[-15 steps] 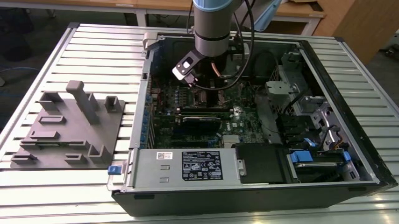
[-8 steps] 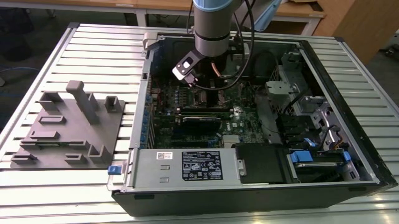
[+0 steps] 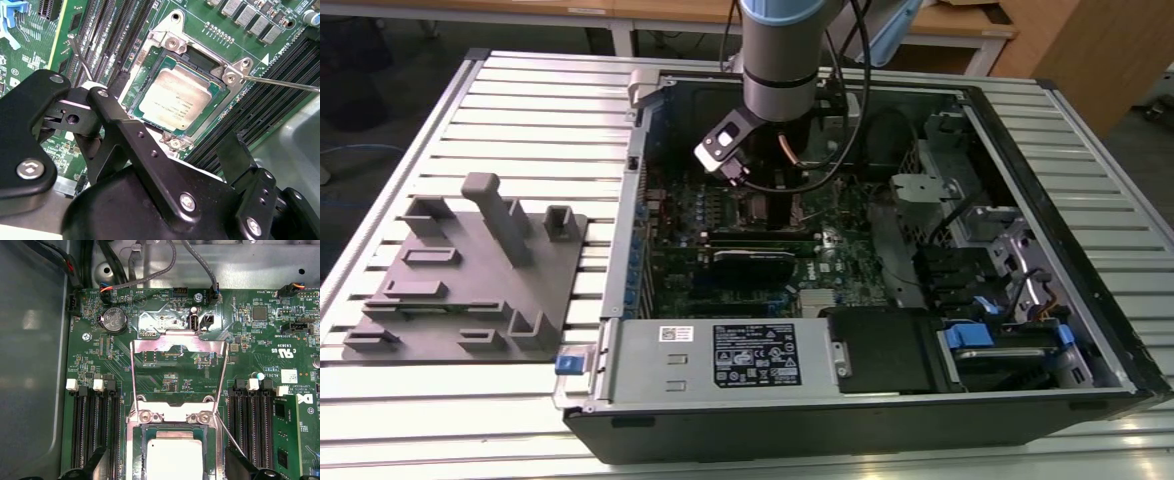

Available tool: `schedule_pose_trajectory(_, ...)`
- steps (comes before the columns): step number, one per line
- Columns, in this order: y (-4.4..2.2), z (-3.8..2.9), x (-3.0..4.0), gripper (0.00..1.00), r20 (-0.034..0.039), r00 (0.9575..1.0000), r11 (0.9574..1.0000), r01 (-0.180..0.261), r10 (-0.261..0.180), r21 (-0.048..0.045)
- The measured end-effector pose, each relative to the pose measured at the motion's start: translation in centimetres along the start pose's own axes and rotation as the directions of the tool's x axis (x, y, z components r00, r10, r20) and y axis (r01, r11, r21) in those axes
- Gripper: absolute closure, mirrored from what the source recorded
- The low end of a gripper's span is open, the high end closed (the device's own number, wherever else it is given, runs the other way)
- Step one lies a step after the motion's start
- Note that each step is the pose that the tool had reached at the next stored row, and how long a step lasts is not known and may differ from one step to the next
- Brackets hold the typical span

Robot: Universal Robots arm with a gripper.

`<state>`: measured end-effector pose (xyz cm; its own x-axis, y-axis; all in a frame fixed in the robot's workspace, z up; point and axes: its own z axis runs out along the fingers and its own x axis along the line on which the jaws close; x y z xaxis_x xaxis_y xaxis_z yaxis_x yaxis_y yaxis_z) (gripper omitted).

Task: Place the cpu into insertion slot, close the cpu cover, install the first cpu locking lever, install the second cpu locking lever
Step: 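Place the cpu into insertion slot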

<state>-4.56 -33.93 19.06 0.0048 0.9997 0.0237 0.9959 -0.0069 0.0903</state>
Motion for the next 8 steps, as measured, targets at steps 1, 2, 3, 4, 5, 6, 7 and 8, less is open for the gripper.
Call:
schedule_pose_trajectory(1, 0.07, 0.01, 0.0, 0.01, -0.0001, 1.0, 1.0, 0.0, 0.0, 0.0001)
schedule_pose_trajectory(2, 0.07, 0.01, 0.0, 0.01, -0.0001, 1.0, 1.0, 0.0, 0.0, 0.0001)
schedule_pose_trajectory(3, 0.14, 0.01, 0.0, 0.01, -0.0001, 1.0, 1.0, 0.0, 0.0, 0.0002)
schedule_pose_trajectory(4, 0.19, 0.02, 0.0, 0.01, -0.0002, 1.0, 1.0, 0.0, 0.0, 0.0003)
schedule_pose_trajectory(5, 0.2, 0.02, 0.0, 0.01, -0.0002, 1.0, 1.0, 0.0, 0.0, 0.0003)
schedule_pose_trajectory(6, 0.2, 0.02, 0.0, 0.01, -0.0002, 1.0, 1.0, 0.0, 0.0, 0.0003)
schedule_pose_trajectory(7, 0.23, 0.02, 0.0, 0.01, -0.0002, 1.0, 1.0, 0.0, 0.0, 0.0004)
schedule_pose_trajectory(8, 0.24, 0.02, 0.0, 0.01, -0.0003, 1.0, 1.0, 0.0, 0.0, 0.0004)
